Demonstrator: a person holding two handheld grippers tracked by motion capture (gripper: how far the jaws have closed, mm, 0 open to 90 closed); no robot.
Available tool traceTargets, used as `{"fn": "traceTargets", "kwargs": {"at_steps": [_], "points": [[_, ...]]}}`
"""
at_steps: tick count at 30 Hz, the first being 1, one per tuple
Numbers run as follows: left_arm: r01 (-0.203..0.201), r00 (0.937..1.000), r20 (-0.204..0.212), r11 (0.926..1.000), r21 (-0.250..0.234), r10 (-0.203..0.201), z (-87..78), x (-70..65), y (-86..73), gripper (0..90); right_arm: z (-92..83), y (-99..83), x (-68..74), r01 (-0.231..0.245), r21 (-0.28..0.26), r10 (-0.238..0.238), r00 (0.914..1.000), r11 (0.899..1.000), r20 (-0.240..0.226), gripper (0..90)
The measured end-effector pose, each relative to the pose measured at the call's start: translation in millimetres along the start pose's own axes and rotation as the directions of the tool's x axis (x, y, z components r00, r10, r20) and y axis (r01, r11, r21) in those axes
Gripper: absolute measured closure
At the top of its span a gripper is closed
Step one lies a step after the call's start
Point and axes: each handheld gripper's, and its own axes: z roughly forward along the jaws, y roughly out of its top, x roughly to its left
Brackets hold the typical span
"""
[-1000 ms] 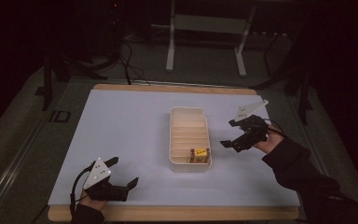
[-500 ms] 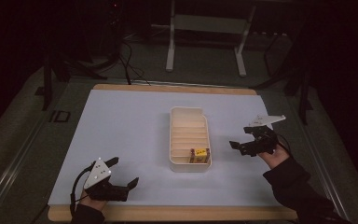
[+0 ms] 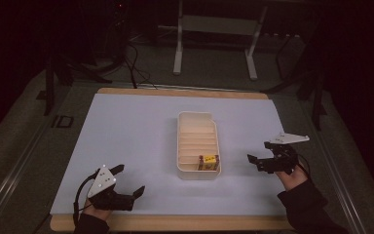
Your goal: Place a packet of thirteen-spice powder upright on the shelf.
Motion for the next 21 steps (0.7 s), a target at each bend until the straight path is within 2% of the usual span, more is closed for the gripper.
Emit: {"fn": "traceTargets", "kwargs": {"at_steps": [4, 5, 7, 9, 12, 14, 19, 21], "points": [[-0.001, 1.0000, 0.001, 1.0000, 0.000, 0.001, -0.2, -0.2, 0.1, 0.0, -5.6, -8.0, -1.5, -0.027, -0.023, 0.027, 0.9996, 0.999, 0.008, 14.5], [-0.001, 1.0000, 0.001, 1.0000, -0.001, 0.001, -0.3, -0.1, 0.1, 0.0, -8.5, -15.3, -2.5, -0.041, -0.037, 0.042, 0.9989, 0.998, 0.019, 14.5], [-0.001, 1.0000, 0.001, 1.0000, -0.001, 0.001, -0.5, -0.2, 0.0, 0.0, -9.6, -18.3, -2.8, -0.049, -0.035, 0.050, 0.9985, 0.998, 0.022, 14.5], [-0.001, 1.0000, 0.002, 1.0000, -0.002, 0.001, -0.5, -0.1, 0.1, 0.0, -11.8, -29.9, -6.6, -0.077, -0.031, 0.078, 0.9964, 0.997, 0.033, 14.5], [-0.002, 1.0000, 0.002, 1.0000, -0.001, 0.002, -0.5, -0.2, 0.1, 0.0, -12.7, -33.4, -8.6, -0.089, -0.030, 0.090, 0.9954, 0.996, 0.034, 14.5], [-0.002, 1.0000, 0.003, 1.0000, -0.001, 0.002, -0.5, -0.3, 0.2, 0.0, -15.0, -44.4, -13.5, -0.122, -0.029, 0.123, 0.9916, 0.992, 0.040, 14.5], [0.001, 1.0000, 0.003, 1.0000, 0.002, -0.001, 0.2, -0.2, 0.0, 0.0, -19.0, -54.4, -18.3, -0.121, -0.056, 0.125, 0.9898, 0.991, 0.069, 14.5], [-0.001, 1.0000, 0.003, 1.0000, 0.004, 0.001, 0.3, -0.4, 0.0, 0.0, -21.4, -57.3, -20.3, -0.140, -0.077, 0.144, 0.9881, 0.987, 0.054, 14.5]]}}
